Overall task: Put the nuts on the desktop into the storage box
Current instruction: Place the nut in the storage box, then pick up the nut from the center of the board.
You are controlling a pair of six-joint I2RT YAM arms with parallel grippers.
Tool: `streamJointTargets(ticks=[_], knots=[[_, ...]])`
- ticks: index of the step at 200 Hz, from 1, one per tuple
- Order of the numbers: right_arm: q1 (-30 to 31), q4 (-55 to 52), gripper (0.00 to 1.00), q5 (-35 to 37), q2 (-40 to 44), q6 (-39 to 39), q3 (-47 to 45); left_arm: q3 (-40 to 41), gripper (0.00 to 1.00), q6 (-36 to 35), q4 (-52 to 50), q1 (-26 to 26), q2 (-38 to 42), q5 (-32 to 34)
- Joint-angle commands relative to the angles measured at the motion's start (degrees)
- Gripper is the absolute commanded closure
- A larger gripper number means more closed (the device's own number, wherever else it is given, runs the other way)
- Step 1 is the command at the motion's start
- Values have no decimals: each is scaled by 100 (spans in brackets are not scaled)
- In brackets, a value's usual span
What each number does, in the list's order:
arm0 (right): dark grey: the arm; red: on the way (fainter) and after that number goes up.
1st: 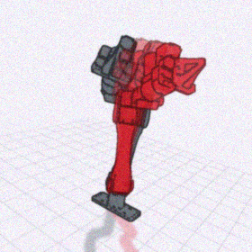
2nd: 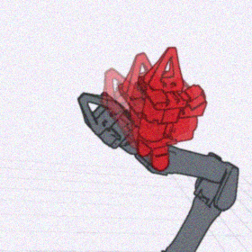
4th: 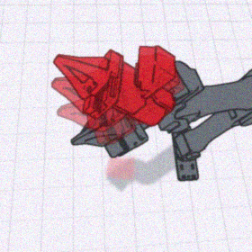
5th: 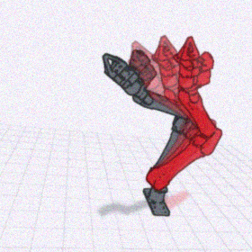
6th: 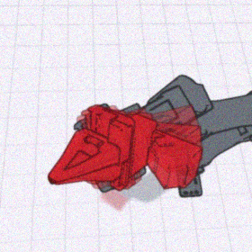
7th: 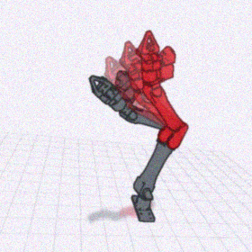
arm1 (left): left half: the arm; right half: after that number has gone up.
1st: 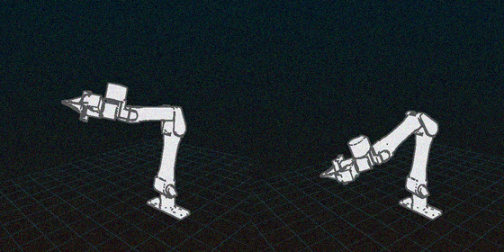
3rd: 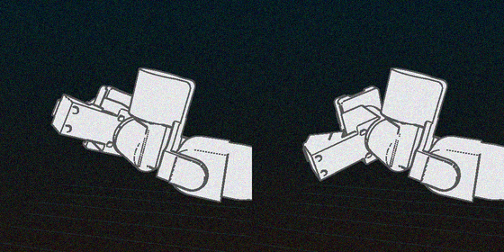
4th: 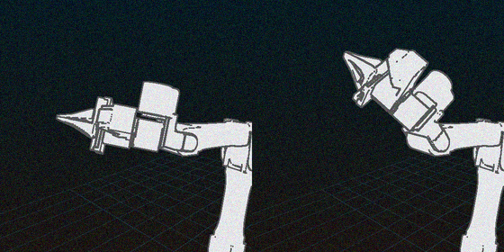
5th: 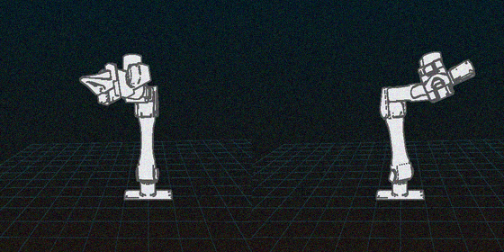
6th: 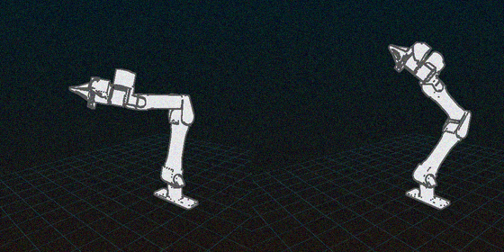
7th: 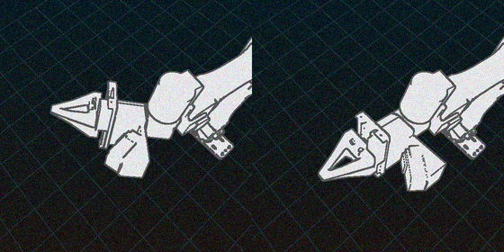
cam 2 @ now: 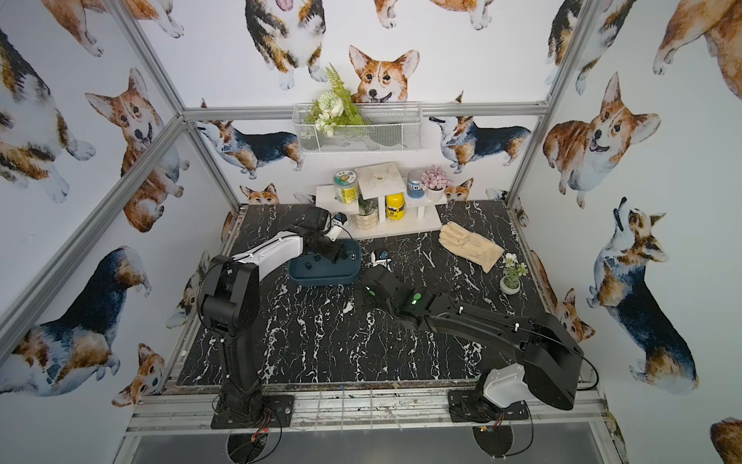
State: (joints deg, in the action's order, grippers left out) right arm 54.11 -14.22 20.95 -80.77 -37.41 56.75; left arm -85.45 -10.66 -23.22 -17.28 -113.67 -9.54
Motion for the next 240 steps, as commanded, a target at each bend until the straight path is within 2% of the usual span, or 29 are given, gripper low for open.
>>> streamJointTargets(ticks=[1, 32, 59, 81, 107, 124, 146, 167, 178, 181, 187, 203, 231, 240], knots=[[12, -453, 0, 34, -179, -213, 70, 179, 45, -114, -163, 13, 327, -188], [12, -587, 0, -326, -705, 3, 266, 762, 43, -197, -122, 224, 987, -613], [-28, -960, 4, -380, -1261, -70, 649, 1324, 43, -294, -41, 675, 1557, -1010], [-32, -1426, 9, -351, -1812, -575, 1178, 1719, 42, -612, -182, 1060, 2064, -1328], [9, -2202, 18, 109, -2454, -1493, 1971, 2233, 41, -1192, -411, 1385, 2689, -1606], [47, -2503, 23, 340, -2823, -1802, 2401, 2638, 40, -1708, -556, 1427, 3118, -1680], [52, -2624, 28, 290, -3213, -2017, 2785, 3132, 37, -2095, -593, 1437, 3685, -1624], [61, -2173, 36, 73, -3395, -1732, 2824, 3663, 31, -2263, -344, 1433, 4231, -1596], [52, -1960, 36, -2, -3467, -1454, 2849, 3878, 23, -2303, -257, 1437, 4495, -1553], [43, -1909, 40, -23, -3485, -1363, 2858, 3932, 21, -2324, -253, 1438, 4559, -1551], [36, -1808, 42, -88, -3521, -1158, 2850, 4014, 16, -2391, -274, 1433, 4671, -1536], [-76, -1649, 48, -321, -3624, -573, 2868, 4065, 12, -2498, -434, 1438, 4757, -1409], [-304, -1331, 50, -588, -3614, 62, 2686, 4119, 0, -2253, -490, 1438, 4911, -888], [-374, -1125, 50, -801, -3580, 234, 2575, 4163, 0, -2283, -530, 1453, 4954, -819]])
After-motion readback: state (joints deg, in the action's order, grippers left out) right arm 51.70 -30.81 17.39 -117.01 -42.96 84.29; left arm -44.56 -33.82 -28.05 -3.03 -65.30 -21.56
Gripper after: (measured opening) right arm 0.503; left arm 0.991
